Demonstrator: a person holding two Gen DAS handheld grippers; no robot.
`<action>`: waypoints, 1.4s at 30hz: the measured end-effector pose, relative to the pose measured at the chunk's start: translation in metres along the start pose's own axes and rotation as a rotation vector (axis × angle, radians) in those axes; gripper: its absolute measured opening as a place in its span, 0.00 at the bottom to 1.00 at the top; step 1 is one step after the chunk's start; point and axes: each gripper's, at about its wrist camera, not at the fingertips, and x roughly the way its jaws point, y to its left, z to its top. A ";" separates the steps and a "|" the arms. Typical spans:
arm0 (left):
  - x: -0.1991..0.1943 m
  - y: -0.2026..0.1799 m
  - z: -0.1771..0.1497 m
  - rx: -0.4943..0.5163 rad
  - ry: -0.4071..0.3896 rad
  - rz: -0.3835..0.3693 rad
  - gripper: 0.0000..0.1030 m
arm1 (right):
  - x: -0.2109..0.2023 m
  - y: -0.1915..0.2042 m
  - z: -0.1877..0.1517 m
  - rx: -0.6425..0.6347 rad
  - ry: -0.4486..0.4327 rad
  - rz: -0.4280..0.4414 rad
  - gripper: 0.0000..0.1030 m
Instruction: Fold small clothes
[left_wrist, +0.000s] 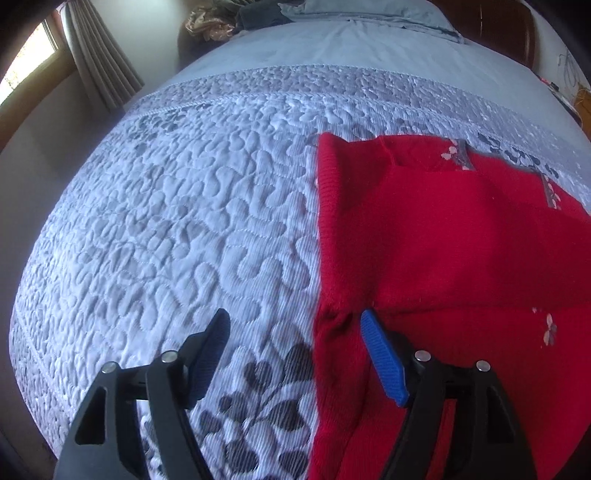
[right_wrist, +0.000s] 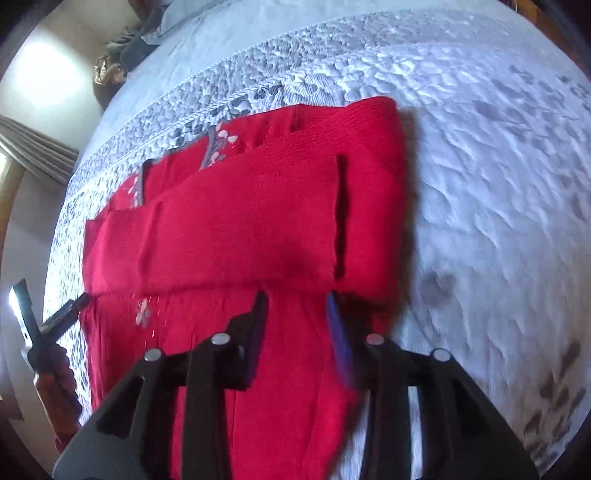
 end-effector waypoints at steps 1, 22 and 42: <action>-0.009 0.005 -0.009 -0.002 0.010 -0.013 0.72 | -0.009 0.001 -0.014 -0.018 0.000 -0.007 0.41; -0.090 0.038 -0.206 0.059 0.209 -0.154 0.75 | -0.080 -0.009 -0.276 -0.067 0.174 0.125 0.49; -0.131 0.045 -0.235 -0.063 0.220 -0.354 0.07 | -0.105 0.003 -0.273 -0.015 0.123 0.422 0.07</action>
